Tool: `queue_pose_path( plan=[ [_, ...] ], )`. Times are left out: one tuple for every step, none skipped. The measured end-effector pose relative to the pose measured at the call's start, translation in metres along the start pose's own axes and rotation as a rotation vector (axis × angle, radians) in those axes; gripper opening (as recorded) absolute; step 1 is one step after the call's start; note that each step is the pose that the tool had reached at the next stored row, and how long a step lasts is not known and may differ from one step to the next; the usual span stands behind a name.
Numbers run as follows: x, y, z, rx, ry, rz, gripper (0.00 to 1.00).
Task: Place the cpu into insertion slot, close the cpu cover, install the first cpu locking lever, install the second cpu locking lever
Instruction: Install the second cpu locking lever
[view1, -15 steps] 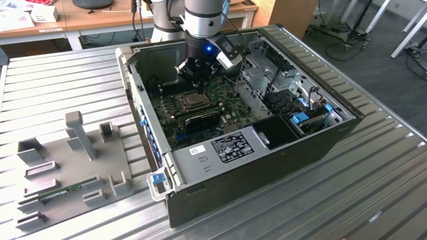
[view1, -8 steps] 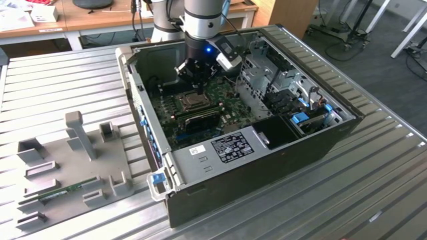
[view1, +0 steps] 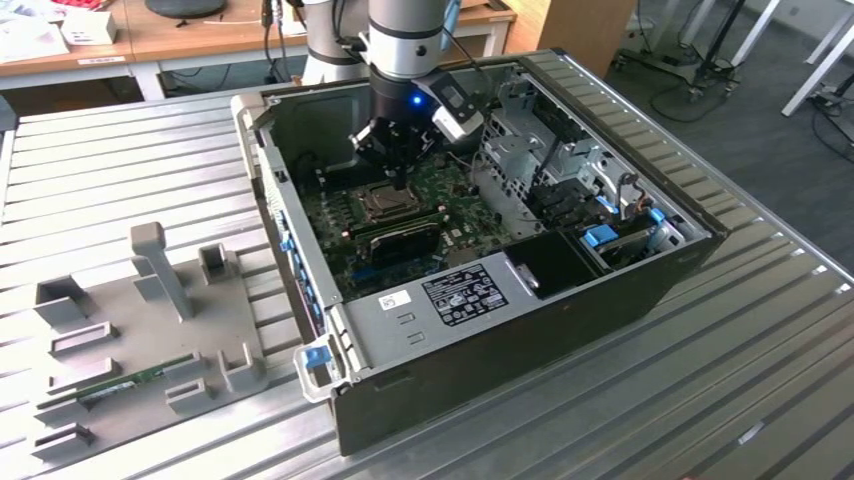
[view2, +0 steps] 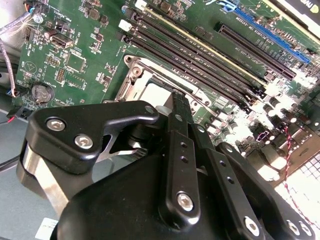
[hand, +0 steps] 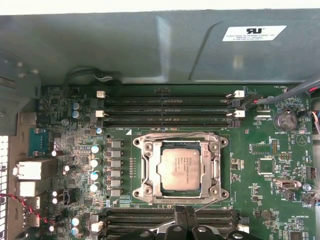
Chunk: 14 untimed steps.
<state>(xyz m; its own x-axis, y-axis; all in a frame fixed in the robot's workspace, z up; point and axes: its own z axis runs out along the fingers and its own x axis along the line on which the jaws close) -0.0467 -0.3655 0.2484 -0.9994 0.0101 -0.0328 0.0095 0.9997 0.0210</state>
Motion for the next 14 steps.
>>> queue_pose_path(
  plan=[
    [0.0, 0.0, 0.0002, -0.0001, -0.0001, 0.0, 0.1],
    [0.0001, 0.0, 0.0004, 0.0, -0.0001, 0.0, 0.1],
    [0.0001, 0.0, 0.0005, 0.0001, 0.0001, 0.0, 0.1],
    [0.0001, 0.0, 0.0007, 0.0001, 0.0, 0.0, 0.1],
    [0.0001, 0.0, 0.0008, 0.0002, 0.0001, 0.0, 0.1],
    [0.0002, 0.0, 0.0008, 0.0002, 0.0001, 0.0, 0.1],
    [0.0003, 0.0, 0.0008, 0.0001, 0.0, 0.0, 0.1],
    [0.0005, 0.0, 0.0009, 0.0001, 0.0, 0.0, 0.1],
    [0.0007, 0.0, 0.001, 0.0001, 0.0, 0.0, 0.1],
    [0.0007, 0.0, 0.0009, 0.0001, 0.0, 0.0, 0.1],
    [0.0007, -0.0001, 0.0009, 0.0002, 0.0001, 0.0, 0.1],
    [0.0008, 0.0, 0.001, 0.0002, 0.0001, 0.0, 0.1],
    [0.0008, 0.0, 0.001, 0.0002, 0.0001, 0.0, 0.1],
    [0.0009, 0.0, 0.0013, -0.0001, 0.0, 0.0, 0.1]
  ],
)
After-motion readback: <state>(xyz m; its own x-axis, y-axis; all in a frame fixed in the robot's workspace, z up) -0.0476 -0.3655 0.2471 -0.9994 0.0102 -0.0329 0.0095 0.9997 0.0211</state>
